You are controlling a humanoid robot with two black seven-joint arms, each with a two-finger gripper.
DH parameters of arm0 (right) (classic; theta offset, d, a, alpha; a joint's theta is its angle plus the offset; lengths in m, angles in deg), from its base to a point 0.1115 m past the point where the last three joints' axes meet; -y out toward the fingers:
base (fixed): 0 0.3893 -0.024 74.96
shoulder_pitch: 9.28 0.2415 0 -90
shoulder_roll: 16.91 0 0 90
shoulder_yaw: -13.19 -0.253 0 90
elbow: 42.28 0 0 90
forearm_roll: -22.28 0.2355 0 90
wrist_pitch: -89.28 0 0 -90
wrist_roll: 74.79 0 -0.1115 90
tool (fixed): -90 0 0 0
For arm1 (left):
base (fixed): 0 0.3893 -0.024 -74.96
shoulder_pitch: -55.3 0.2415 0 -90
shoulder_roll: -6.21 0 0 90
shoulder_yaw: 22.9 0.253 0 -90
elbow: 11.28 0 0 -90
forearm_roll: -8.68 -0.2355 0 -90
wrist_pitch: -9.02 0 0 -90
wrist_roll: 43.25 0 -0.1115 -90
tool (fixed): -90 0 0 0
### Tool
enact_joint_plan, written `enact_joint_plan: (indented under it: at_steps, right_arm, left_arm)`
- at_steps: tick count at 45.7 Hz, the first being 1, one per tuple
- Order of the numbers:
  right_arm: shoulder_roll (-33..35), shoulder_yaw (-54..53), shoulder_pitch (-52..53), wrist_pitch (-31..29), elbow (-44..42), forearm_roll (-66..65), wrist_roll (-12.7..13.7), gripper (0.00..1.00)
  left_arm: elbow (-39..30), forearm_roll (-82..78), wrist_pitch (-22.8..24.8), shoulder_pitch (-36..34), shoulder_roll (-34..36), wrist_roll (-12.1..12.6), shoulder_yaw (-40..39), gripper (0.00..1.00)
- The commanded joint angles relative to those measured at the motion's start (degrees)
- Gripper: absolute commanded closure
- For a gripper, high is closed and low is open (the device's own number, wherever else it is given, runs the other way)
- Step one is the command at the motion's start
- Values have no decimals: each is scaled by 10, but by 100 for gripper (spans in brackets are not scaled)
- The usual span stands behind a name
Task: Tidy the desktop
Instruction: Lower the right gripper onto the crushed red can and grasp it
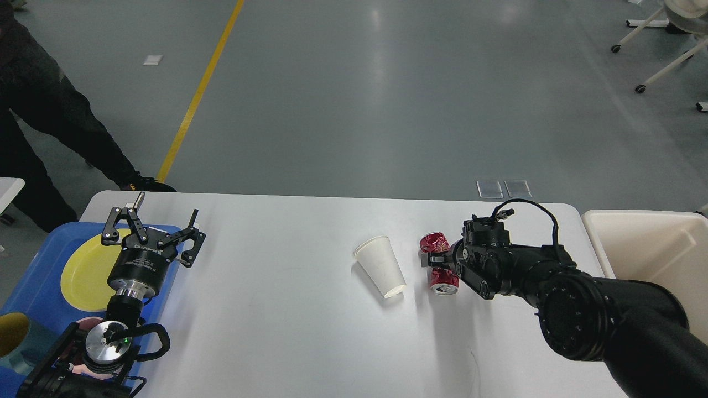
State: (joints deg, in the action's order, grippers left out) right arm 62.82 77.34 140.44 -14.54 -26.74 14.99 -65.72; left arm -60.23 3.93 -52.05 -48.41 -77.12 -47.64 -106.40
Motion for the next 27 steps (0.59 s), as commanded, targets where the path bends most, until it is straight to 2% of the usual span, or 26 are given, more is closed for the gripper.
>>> enact_joint_plan:
  at_steps: [1, 8, 14, 20, 24, 27]
  right_arm:
    - [2, -2, -1, 27, 1, 1, 0, 3]
    - [2, -3, -2, 40, 3, 1, 0, 7]
    - [1, -2, -5, 41, 4, 1, 0, 22]
    - [1, -2, -7, 42, 17, 1, 0, 26]
    - [1, -3, -7, 42, 19, 1, 0, 38]
    - [1, -3, -9, 43, 20, 1, 0, 52]
  left_arm:
    - [0, 0, 0, 0, 0, 0, 0, 3]
    - [0, 0, 0, 0, 0, 0, 0, 3]
    - [0, 0, 0, 0, 0, 0, 0, 3]
    - [0, 0, 0, 0, 0, 0, 0, 3]
    - [0, 0, 0, 0, 0, 0, 0, 3]
    - [0, 0, 0, 0, 0, 0, 0, 3]
